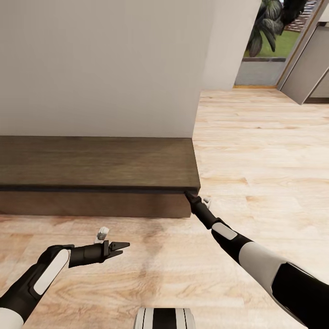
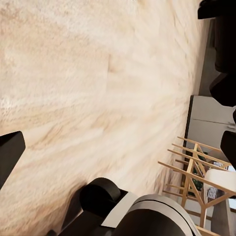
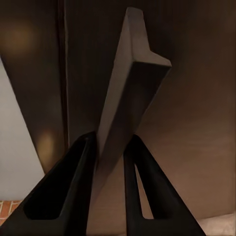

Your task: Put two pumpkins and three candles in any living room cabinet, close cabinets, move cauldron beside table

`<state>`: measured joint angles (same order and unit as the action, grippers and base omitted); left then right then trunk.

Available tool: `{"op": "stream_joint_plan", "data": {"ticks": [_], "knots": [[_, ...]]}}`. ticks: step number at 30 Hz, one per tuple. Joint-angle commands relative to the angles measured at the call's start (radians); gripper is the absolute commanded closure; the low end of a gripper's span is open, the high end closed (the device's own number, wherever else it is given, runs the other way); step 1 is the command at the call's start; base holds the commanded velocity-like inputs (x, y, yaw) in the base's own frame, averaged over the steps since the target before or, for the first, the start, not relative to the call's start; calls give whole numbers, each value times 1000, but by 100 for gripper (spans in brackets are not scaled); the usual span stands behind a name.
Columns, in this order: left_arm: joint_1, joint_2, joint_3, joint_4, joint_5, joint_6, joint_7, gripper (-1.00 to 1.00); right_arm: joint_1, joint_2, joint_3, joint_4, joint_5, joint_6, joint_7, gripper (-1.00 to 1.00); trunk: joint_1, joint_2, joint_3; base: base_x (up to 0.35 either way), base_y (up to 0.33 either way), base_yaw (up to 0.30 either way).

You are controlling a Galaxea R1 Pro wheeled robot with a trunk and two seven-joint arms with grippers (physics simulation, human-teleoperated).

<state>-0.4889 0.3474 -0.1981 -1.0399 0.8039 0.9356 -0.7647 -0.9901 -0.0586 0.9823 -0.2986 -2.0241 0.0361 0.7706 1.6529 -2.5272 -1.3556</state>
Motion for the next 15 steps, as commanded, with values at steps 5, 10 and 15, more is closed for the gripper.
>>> {"op": "stream_joint_plan", "data": {"ticks": [5, 10, 15], "knots": [[0, 0, -1, 0, 3, 5, -1, -100, -1, -1, -3, 12, -22, -14, 0, 100, 0, 0, -1, 0, 0, 0], [0, -1, -1, 0, 3, 5, -1, -100, -1, -1, -3, 12, -22, -28, 8, 100, 0, 0, -1, 0, 0, 0], [0, -2, -1, 0, 3, 4, 0, -100, -1, 0, -2, 10, -21, -30, 9, 100, 0, 0, -1, 0, 0, 0]]}}
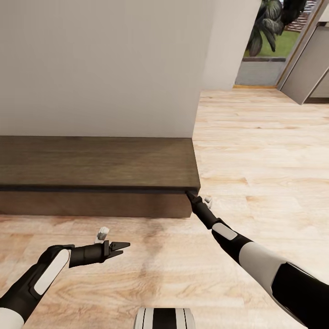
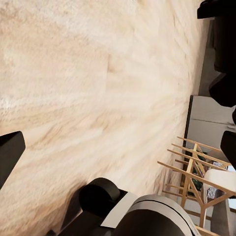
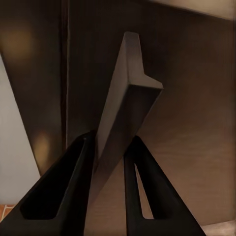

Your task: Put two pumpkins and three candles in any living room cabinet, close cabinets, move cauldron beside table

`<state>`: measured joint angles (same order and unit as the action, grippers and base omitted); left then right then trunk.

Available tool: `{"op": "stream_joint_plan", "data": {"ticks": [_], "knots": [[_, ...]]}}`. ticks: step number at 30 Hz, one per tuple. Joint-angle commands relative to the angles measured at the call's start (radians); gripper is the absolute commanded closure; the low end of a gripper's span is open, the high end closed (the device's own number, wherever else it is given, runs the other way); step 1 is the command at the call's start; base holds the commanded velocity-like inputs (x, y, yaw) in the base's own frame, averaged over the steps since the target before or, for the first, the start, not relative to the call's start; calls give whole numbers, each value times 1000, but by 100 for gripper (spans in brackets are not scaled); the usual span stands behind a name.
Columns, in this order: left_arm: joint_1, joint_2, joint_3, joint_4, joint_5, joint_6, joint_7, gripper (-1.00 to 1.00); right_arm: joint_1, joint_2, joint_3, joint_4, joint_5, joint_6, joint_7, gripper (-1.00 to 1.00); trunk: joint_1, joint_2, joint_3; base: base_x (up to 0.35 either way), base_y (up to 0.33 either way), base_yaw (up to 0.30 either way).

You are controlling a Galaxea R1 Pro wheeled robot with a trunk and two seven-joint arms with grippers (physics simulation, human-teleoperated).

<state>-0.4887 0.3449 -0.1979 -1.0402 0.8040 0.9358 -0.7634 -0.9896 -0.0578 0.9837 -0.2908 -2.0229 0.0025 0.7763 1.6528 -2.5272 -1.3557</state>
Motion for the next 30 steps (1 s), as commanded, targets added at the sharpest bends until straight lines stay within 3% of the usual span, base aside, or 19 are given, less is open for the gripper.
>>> {"op": "stream_joint_plan", "data": {"ticks": [1, 30], "knots": [[-1, 1, -2, 0, 3, 4, -1, -100, -1, -1, -3, 3, -23, 3, 2, 100, 0, 0, -1, 0, 0, 0], [-1, -1, -2, 1, 3, 5, -2, -100, -1, 7, -3, 10, -23, 12, -15, 100, 0, 0, -1, -18, 0, 0]]}}
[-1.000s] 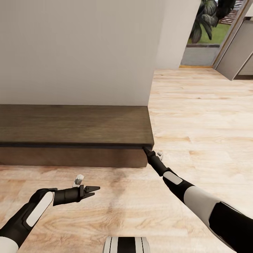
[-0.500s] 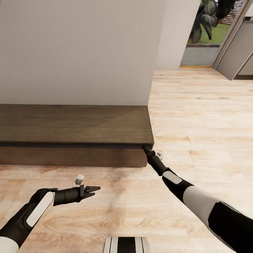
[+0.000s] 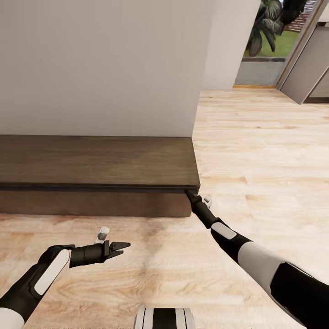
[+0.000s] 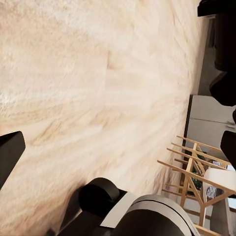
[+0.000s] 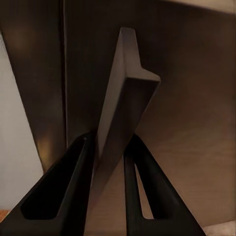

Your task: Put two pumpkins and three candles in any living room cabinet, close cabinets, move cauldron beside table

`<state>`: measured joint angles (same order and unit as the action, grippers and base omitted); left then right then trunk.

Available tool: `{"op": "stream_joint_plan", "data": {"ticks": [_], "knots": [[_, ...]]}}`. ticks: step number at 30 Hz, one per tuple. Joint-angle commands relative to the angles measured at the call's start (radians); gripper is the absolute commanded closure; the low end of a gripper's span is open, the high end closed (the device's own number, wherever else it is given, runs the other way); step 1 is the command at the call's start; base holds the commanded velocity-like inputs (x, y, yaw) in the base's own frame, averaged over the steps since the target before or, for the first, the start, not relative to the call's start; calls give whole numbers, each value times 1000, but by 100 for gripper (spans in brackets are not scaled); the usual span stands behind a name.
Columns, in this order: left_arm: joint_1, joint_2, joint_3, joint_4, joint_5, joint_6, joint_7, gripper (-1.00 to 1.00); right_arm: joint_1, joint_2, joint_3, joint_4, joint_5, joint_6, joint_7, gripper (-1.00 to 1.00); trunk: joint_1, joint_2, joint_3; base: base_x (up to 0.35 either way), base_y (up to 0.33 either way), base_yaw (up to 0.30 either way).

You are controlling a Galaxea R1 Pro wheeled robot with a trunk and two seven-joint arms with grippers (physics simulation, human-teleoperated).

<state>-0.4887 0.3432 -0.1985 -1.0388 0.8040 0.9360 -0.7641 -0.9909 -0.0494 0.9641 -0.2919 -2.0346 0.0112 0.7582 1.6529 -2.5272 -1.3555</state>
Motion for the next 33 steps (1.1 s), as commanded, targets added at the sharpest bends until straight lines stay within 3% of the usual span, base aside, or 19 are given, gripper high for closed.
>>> {"op": "stream_joint_plan", "data": {"ticks": [1, 13, 33], "knots": [[-1, 1, -2, -1, 3, 4, -1, -100, 0, -1, 17, 11, -12, 4, 3, 100, 0, 0, -1, -145, 0, 0], [-1, 0, -2, -1, 3, 3, -1, -100, 0, -1, 19, 11, -11, 5, 3, 100, 0, 0, -1, -100, 0, 0], [-1, 0, -2, -1, 3, 3, -1, -100, 0, -1, 16, 11, -12, 11, 2, 100, 0, 0, -1, -5, 0, 0]]}}
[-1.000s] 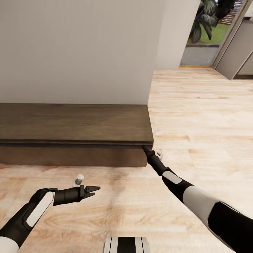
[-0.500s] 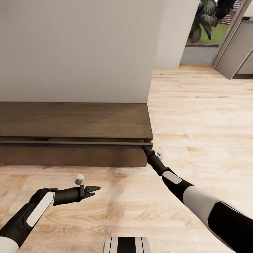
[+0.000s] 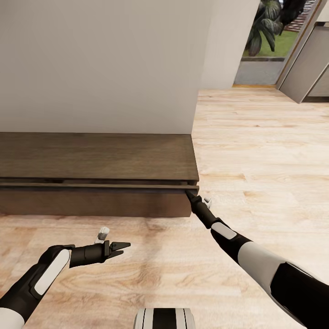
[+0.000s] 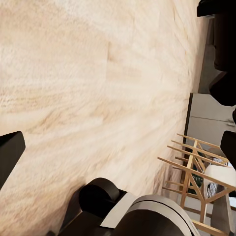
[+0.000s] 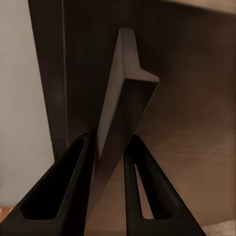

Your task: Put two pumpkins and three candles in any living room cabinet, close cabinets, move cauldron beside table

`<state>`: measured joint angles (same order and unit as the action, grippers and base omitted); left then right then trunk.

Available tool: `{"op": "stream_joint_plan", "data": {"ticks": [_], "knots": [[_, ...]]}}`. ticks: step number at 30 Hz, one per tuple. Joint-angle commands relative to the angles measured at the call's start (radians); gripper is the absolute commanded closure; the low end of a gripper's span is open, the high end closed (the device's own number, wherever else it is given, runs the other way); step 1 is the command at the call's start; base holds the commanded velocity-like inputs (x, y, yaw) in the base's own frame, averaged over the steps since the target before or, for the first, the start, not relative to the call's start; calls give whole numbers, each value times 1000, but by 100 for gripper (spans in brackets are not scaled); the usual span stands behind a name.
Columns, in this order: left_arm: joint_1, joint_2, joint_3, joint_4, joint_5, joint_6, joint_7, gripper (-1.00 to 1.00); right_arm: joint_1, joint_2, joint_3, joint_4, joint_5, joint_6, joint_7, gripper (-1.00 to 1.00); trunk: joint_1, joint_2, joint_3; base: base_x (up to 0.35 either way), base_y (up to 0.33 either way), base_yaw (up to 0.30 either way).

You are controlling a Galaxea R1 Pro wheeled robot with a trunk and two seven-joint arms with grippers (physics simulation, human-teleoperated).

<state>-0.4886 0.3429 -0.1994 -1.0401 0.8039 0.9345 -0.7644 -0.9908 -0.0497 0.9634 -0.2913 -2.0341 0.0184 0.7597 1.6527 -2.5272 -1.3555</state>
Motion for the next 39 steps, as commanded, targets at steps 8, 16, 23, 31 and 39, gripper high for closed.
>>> {"op": "stream_joint_plan", "data": {"ticks": [8, 16, 23, 31, 39], "knots": [[-1, 1, -2, 0, 3, 4, -1, -100, 0, -1, 17, 14, -11, 6, -8, 100, 0, 0, -1, -96, 0, 0], [-1, 2, -2, 0, 3, 4, -1, -100, 0, -1, 19, 12, -11, 6, -11, 100, 0, 0, -1, -90, 0, 0], [-1, 2, -2, -1, 3, 4, -1, -100, 0, -1, 17, 10, -11, 6, -29, 100, 0, 0, -1, -17, 0, 0], [-1, 1, -2, -1, 3, 4, -1, -100, 0, -1, 17, 6, -11, 6, -35, 100, 0, 0, -1, 0, 0, 0], [-1, 0, -2, -1, 3, 4, -1, -100, 0, -1, 14, 6, -13, -4, -28, 100, 0, 0, -1, 0, 0, 0]]}}
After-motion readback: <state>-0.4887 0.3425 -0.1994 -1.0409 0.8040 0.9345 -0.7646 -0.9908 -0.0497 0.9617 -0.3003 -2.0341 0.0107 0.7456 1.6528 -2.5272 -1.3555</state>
